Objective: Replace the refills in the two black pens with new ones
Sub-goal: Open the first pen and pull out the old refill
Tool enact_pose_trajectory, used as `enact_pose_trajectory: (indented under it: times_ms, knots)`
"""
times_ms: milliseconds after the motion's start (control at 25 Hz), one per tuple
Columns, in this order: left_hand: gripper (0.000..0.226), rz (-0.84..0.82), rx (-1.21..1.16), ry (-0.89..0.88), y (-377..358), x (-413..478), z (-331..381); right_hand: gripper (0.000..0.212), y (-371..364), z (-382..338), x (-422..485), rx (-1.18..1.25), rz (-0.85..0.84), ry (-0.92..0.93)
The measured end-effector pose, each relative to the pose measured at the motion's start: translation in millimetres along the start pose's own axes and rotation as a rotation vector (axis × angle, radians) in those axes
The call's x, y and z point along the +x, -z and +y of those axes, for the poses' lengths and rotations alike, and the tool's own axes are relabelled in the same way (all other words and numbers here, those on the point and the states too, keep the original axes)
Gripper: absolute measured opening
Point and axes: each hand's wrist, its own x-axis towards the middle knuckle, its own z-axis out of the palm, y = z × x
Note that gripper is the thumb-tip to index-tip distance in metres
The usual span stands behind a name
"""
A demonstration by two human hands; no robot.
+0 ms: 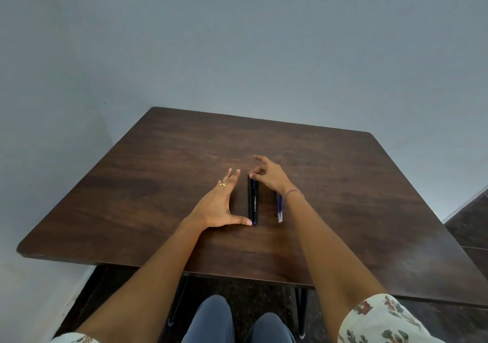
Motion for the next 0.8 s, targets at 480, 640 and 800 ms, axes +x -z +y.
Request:
enact_pose_trajectory:
  times_ms: [480,640,800]
  knots:
    - [0.129,0.150,0.063,-0.102,-4,3,-5,0.057,-6,-2,6,0.019,0.077,-0.030]
    - [0.124,0.245,0.132,-0.137,-4,1,-4,0.048,-4,-7,7,-0.023,0.199,-0.023]
    - [0.117,0.335,0.232,-0.159,-3,-2,-1,0.045,0,-16,7,0.035,0.264,0.018]
